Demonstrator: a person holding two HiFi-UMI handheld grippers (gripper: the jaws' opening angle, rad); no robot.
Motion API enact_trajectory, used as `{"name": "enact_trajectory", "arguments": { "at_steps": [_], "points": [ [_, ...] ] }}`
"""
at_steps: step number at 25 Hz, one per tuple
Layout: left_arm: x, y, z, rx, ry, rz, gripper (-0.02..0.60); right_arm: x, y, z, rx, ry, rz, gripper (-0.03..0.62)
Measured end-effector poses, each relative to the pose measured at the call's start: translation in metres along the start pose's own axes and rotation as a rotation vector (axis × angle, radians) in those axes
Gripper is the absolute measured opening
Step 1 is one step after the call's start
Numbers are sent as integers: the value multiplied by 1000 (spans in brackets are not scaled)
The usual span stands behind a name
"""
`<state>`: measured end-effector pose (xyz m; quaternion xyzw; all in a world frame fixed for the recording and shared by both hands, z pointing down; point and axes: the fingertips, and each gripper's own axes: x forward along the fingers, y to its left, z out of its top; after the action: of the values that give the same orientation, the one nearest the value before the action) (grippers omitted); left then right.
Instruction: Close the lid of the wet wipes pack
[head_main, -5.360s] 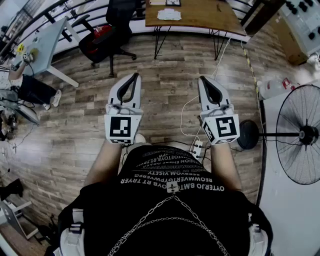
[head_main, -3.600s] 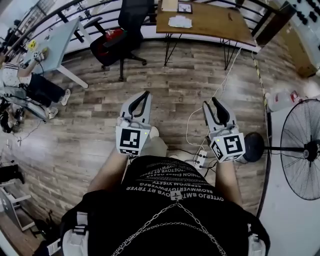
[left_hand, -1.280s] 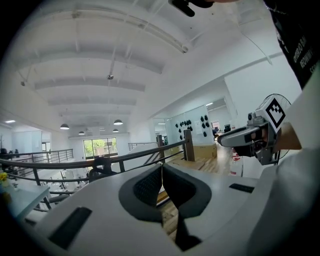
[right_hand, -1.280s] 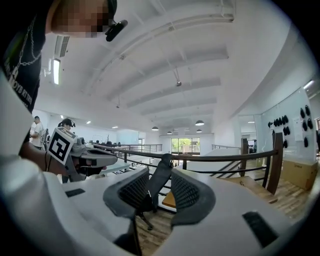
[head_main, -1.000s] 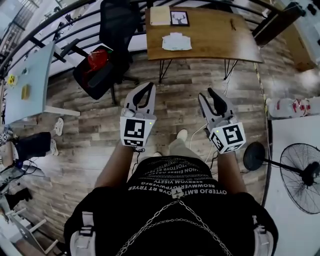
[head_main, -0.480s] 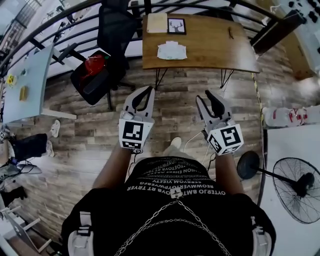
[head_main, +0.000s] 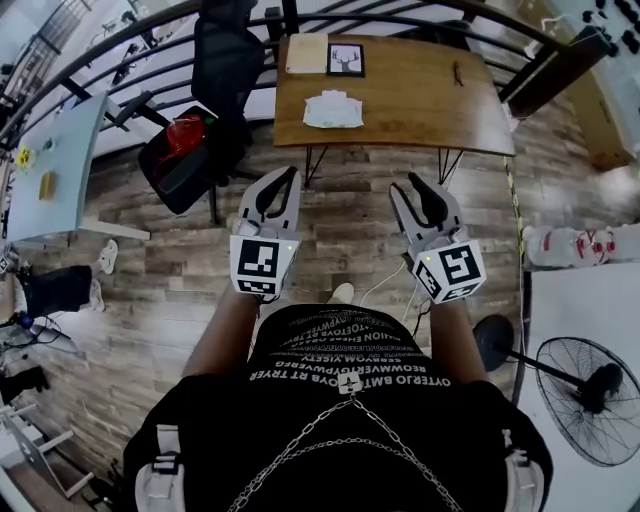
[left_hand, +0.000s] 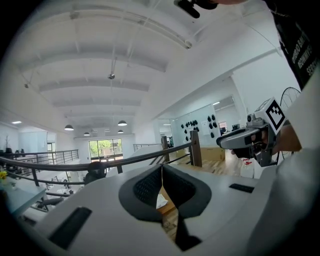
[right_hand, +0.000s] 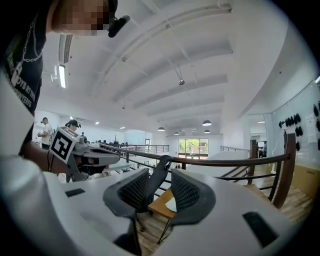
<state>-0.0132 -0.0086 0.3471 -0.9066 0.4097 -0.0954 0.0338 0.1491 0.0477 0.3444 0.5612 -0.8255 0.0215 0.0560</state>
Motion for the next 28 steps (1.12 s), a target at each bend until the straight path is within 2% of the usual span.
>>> {"name": "enact_trajectory", "arguments": {
  "at_steps": [8, 16, 22, 28],
  "points": [
    [12, -1, 0, -2, 10, 33, 28, 0, -32, 2, 7, -16, -12, 127],
    [15, 7, -6, 114, -11, 116, 28, 14, -31, -5, 16, -7, 21, 127],
    [28, 24, -9, 56, -25, 106, 28, 37, -33, -5, 14, -7, 32, 127],
    [58, 47, -11, 32, -16, 78, 28, 70, -42, -4, 14, 8, 29, 127]
  ]
}}
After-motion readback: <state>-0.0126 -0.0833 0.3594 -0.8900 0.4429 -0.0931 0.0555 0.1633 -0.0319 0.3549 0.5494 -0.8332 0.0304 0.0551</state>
